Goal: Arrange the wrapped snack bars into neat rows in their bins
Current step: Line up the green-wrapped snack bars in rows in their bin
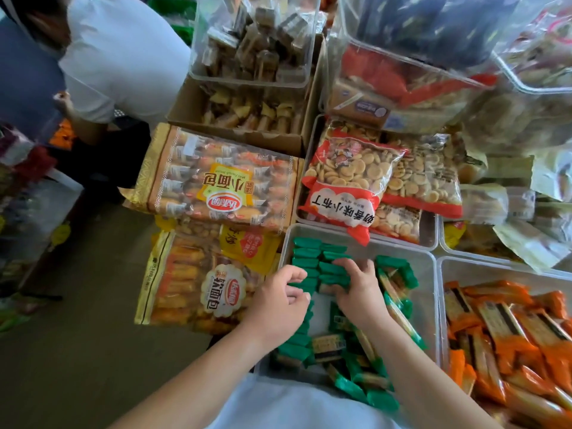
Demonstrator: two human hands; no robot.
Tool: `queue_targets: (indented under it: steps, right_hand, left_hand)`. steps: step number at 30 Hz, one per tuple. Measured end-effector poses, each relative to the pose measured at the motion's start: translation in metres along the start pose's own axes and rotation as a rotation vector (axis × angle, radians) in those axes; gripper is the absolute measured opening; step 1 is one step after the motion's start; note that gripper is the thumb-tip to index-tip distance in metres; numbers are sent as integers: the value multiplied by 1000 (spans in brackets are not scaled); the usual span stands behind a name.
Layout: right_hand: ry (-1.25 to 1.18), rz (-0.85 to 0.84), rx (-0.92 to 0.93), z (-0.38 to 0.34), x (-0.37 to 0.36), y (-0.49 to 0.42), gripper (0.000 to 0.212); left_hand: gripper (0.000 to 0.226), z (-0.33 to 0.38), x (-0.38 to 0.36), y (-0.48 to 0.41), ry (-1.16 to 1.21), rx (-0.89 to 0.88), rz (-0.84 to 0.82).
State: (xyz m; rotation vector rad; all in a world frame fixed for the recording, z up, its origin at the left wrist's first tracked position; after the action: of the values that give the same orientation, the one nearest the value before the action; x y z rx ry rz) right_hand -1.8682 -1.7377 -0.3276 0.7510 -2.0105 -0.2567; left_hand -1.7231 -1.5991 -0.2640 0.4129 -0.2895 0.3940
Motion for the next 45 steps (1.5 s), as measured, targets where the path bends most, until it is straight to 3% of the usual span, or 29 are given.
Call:
queue_targets:
  steps: [7, 12, 16, 20, 24, 30, 35, 37, 42, 45]
  right_hand:
    - [-176, 29, -92, -5, -10, 1, 61]
    - [-204, 62, -83, -2, 14, 19, 57]
    - [-113, 115, -75, 17, 45, 56, 30]
    - [-69, 80, -89, 48, 57, 98, 28]
    - [-59, 50, -131, 76, 54, 127, 23]
    - [4, 36, -170, 83, 47, 135, 38]
    - [285, -35, -220, 65, 34, 117, 46]
    - [382, -28, -239, 64, 29, 112, 45]
    - [412, -13, -244, 53, 32, 115, 43]
    - [387, 64, -242, 42, 54, 117, 38]
  left_hand:
    - [31, 1, -4, 6, -51, -10, -20]
    - [26, 4, -14, 11, -274, -114, -142]
    - [31, 10, -42, 9, -480, -202, -403]
    - [40, 4, -83, -6, -795, -215, -696]
    - [36, -2, -110, -8, -947, -147, -835]
    - [33, -5, -126, -5, -974, -160, -753]
    - [25, 0, -119, -4, -949, -156, -713]
    - [31, 7, -106, -2, -847, -155, -641]
    - [22, 29, -62, 15, -605, -179, -358]
    - [25, 32, -45, 28, -333, -157, -238]
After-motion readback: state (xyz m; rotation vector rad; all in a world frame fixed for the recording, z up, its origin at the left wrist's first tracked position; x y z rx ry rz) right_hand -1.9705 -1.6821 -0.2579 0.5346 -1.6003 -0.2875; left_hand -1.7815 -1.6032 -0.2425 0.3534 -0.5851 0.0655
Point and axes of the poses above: each hand's wrist, its own y-axis away from the middle knuckle, its own x-axis out of the back of the hand, z = x × y, the point moved 1 cm from there along -y, towards the middle knuckle, and after that the axes turned 10 degrees about -x, right-handed, at the moved point
